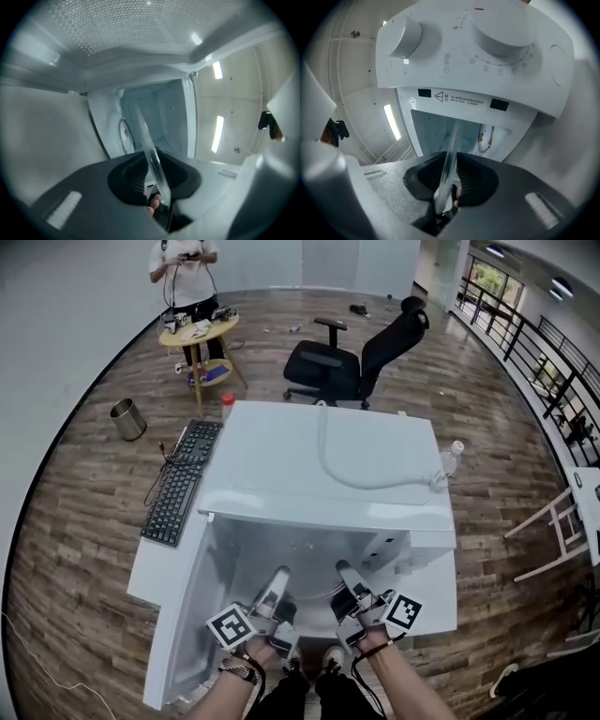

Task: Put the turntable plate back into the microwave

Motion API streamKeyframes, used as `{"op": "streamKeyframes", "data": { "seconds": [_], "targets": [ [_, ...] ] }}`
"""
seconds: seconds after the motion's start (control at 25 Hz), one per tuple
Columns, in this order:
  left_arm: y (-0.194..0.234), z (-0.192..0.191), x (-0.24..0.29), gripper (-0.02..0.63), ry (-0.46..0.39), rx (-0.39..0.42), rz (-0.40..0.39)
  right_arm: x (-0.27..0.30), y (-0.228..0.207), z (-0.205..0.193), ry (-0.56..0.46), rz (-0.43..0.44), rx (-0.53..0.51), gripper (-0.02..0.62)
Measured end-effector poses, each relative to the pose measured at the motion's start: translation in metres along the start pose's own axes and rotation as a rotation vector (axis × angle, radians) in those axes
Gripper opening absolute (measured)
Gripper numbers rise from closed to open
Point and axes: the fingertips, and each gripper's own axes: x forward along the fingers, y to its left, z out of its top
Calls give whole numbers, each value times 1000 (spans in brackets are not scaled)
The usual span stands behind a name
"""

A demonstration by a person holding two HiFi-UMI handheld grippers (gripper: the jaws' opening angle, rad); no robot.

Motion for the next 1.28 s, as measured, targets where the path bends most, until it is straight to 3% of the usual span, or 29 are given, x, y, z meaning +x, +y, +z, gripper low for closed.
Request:
{"op": "streamKeyframes", "data": {
  "seconds": [0.16,0.44,0.64,0.88,1.04,1.16,1.28],
  "targets": [
    [4,-2,2,67,-14,-27,-6,1,-7,1,-14,-24,-8,61],
    [13,2,15,72,-13,-1,1,10,-22,8,-58,-61,-5,51],
    [26,9,24,74,22,129,40,16,-33,17,-93,-90,-11,48],
    [25,11,37,75,-27,0,5,27,-40,25,-124,-143,-28,43],
    [29,15,42,75,-31,21,6,30,-48,29,-164,-156,31,34],
    [38,19,41,72,-19,90,42,32,-49,30,-167,-154,34,34],
    [42,22,43,71,-17,99,51,34,-52,31,-172,-169,36,34]
  ]
}}
